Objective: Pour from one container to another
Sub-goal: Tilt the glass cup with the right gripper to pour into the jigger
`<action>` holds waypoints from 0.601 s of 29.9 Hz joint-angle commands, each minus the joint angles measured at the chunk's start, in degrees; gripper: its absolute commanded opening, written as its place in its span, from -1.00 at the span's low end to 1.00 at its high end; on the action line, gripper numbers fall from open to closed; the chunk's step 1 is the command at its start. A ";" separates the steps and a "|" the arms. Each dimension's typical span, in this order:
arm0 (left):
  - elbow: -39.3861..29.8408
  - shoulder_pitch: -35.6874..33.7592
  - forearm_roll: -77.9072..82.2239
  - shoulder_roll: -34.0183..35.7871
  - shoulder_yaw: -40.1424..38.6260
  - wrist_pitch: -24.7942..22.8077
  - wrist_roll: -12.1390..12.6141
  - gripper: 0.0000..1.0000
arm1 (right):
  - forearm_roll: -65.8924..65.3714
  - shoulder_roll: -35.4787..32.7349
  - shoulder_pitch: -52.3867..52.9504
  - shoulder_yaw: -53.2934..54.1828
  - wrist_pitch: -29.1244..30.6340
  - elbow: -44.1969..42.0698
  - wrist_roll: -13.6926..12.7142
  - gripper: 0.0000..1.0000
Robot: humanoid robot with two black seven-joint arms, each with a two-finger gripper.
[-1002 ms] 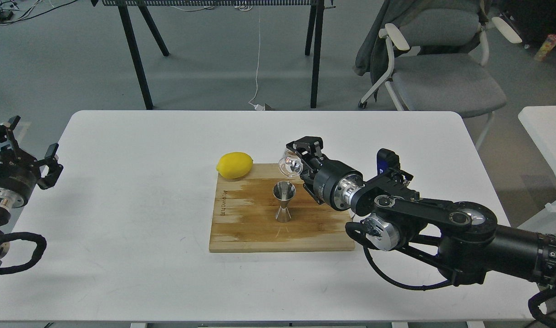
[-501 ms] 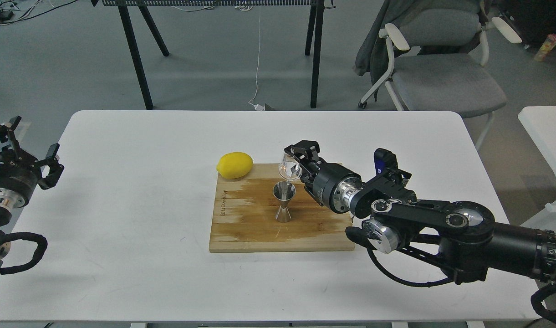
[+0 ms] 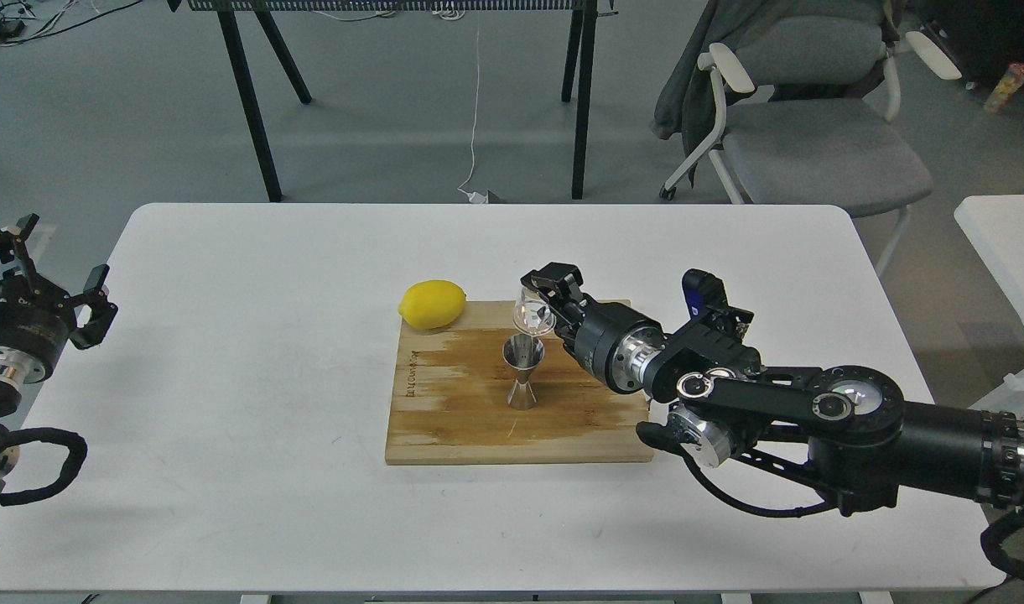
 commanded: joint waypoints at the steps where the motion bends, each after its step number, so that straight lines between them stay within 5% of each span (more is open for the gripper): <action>1: -0.09 0.05 -0.08 -0.02 0.00 0.00 0.00 0.89 | -0.68 0.04 0.45 -0.90 0.00 -0.10 -0.07 -0.08; 18: 0.00 0.05 -0.26 -0.10 -0.09 0.00 0.00 0.89 | -1.91 0.13 1.95 -3.98 0.00 -0.10 0.11 -0.07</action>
